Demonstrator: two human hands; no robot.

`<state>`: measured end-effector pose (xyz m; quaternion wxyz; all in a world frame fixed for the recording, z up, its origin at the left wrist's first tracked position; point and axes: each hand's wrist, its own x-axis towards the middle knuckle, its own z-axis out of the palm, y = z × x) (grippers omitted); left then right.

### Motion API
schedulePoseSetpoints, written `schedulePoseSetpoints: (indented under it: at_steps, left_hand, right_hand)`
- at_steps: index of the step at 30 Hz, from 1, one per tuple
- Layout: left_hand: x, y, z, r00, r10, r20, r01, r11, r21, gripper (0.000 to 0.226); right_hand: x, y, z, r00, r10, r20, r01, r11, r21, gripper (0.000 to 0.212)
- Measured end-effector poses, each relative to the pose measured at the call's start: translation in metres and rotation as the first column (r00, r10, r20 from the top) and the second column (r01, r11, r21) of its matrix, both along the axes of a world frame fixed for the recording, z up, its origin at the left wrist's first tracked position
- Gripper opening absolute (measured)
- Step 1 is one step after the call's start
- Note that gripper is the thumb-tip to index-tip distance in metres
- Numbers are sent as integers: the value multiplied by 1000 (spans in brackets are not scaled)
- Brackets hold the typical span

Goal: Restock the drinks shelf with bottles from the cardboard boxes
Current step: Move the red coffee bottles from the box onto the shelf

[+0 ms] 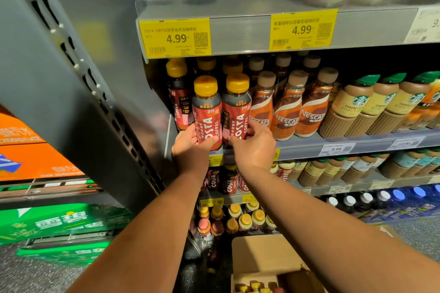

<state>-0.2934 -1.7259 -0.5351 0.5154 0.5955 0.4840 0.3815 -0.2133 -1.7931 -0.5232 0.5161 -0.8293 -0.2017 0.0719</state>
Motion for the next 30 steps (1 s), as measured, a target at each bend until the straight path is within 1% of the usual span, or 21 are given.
schedulePoseSetpoints:
  at_steps: [2,4,8,11,13,14,16,17,18,20,21,23,26,28,30]
  left_hand:
    - [1,0,-1,1000,1,-5,-1,1000,6,55]
    - [1,1,-2,1000,-4,-10,4,1000,10,55]
    - [-1,-1,-2,999,-17,-50,19,999,45,48]
    - [0,-6,-4,996,-46,-82,49,998,33,47]
    - [-1,-15,1,997,-21,-80,23,1000,20,47]
    - [-2,-21,3,993,17,-116,-12,999,41,45]
    - [-8,-36,6,962,76,-263,-35,987,155,36]
    - [-11,-46,9,935,67,-349,6,978,206,32]
    - [-14,-56,13,893,36,-448,81,967,240,29]
    - [-16,-72,21,746,-29,-665,278,921,272,28]
    - [-15,-78,24,674,-48,-737,362,891,273,29]
    - [-9,-91,30,586,-85,-806,459,855,243,28]
    - [0,-112,29,477,-128,-869,536,826,172,21]
    - [4,-126,23,412,-113,-904,577,801,162,21]
    - [10,-139,16,381,-67,-922,595,781,189,25]
  right_hand:
    - [0,-2,1,1000,16,26,-15,999,-30,35]
    - [-1,-2,1,1000,-4,19,5,999,-35,40]
    - [-1,-1,2,1000,-10,3,10,999,-40,45]
    - [0,-6,2,1000,27,14,-26,998,-58,42]
    - [1,-17,1,996,71,45,-67,994,-91,34]
    - [2,-24,1,993,103,61,-95,988,-122,31]
    - [5,-39,0,978,186,90,-163,962,-219,26]
    - [7,-48,1,965,236,110,-197,938,-284,24]
    - [10,-56,3,947,291,135,-228,908,-352,22]
    - [16,-71,8,900,395,185,-268,836,-478,19]
    - [18,-77,12,875,440,204,-278,799,-533,18]
    - [23,-89,16,830,514,216,-287,726,-624,21]
    - [29,-108,19,791,587,173,-300,618,-726,28]
    - [32,-122,19,765,626,150,-312,564,-765,31]
    - [36,-136,14,742,656,138,-316,525,-790,32]
